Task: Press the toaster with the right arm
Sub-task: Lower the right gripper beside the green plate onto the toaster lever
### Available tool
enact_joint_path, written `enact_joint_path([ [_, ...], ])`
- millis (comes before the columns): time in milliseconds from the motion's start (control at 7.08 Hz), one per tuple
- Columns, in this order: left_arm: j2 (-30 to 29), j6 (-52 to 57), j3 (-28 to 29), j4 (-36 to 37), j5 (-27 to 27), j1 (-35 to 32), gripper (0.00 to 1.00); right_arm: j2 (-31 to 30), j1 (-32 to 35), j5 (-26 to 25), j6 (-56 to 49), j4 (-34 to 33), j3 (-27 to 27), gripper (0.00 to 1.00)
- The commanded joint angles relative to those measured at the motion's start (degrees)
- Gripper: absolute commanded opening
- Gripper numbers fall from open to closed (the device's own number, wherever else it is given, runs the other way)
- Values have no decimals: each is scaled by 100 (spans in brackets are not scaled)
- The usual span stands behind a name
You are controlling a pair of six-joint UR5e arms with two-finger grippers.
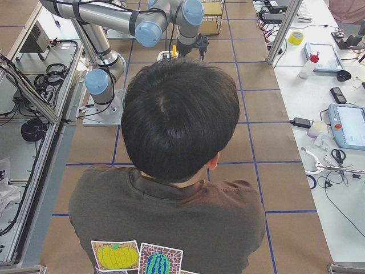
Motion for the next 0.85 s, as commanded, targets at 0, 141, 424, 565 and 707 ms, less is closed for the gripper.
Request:
enact_joint_path([
  [0, 0, 0, 3, 0, 0, 0, 100, 0, -458, 127, -331, -37, 509, 0],
  [141, 0, 0, -6, 0, 0, 0, 100, 0, -459, 319, -419, 41, 668, 0],
  [424, 0, 0, 3, 0, 0, 0, 100, 0, -546, 426, -612, 42, 1063, 0],
  [565, 0, 0, 3, 0, 0, 0, 100, 0, -547, 461, -674, 50, 1187, 0],
  [707, 0, 0, -6, 0, 0, 0, 100, 9, -573, 462, -674, 50, 1310, 0],
])
